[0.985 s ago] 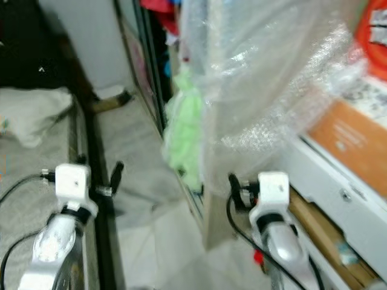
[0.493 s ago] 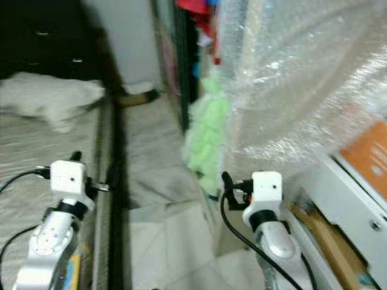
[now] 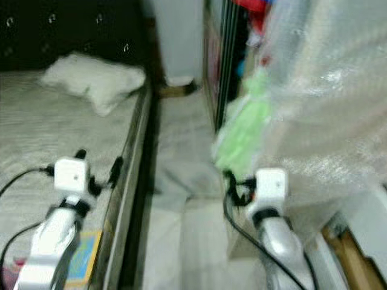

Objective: Clean up the room

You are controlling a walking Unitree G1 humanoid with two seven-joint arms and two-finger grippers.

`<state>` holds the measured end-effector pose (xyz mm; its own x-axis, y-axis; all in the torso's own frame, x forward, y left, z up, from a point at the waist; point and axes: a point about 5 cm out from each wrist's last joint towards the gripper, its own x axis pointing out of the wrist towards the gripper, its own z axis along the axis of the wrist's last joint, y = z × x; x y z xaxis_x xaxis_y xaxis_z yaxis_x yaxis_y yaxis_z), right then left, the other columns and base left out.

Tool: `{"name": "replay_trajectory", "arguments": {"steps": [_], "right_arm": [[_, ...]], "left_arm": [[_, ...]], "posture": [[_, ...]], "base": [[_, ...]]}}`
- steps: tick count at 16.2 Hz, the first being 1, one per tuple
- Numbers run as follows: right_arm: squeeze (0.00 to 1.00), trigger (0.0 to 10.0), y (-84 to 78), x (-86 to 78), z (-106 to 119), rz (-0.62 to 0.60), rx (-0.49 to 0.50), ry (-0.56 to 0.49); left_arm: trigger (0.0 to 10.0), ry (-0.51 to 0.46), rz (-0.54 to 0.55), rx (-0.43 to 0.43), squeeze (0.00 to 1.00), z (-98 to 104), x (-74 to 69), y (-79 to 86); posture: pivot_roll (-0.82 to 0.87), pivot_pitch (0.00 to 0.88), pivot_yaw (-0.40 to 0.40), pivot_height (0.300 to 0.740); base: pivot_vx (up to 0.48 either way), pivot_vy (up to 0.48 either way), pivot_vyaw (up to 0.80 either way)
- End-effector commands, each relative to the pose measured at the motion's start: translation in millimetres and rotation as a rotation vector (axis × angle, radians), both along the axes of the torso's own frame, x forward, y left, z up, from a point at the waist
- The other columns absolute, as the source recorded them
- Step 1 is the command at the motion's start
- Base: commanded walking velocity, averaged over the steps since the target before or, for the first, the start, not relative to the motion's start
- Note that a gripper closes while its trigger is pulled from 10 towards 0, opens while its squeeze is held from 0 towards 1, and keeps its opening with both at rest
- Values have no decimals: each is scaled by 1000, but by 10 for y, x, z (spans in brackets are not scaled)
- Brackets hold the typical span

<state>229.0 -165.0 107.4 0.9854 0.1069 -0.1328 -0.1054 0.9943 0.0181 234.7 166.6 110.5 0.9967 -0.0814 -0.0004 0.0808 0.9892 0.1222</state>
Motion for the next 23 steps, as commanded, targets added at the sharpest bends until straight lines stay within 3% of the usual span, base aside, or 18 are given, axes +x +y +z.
{"name": "replay_trajectory", "arguments": {"steps": [1, 23], "right_arm": [[0, 10000, -82, -27, -12, -20, -14, 7], [0, 10000, -77, -27, -32, -3, -15, 13]], "left_arm": [[10000, -14, -21, -3, 0, 39, 23, -43], [10000, -14, -27, -4, 0, 27, 9, -69]], "posture": [[-41, 0, 5, 740], [-34, 0, -1, 740]], "base": [[0, 0, 800], [0, 0, 800]]}}
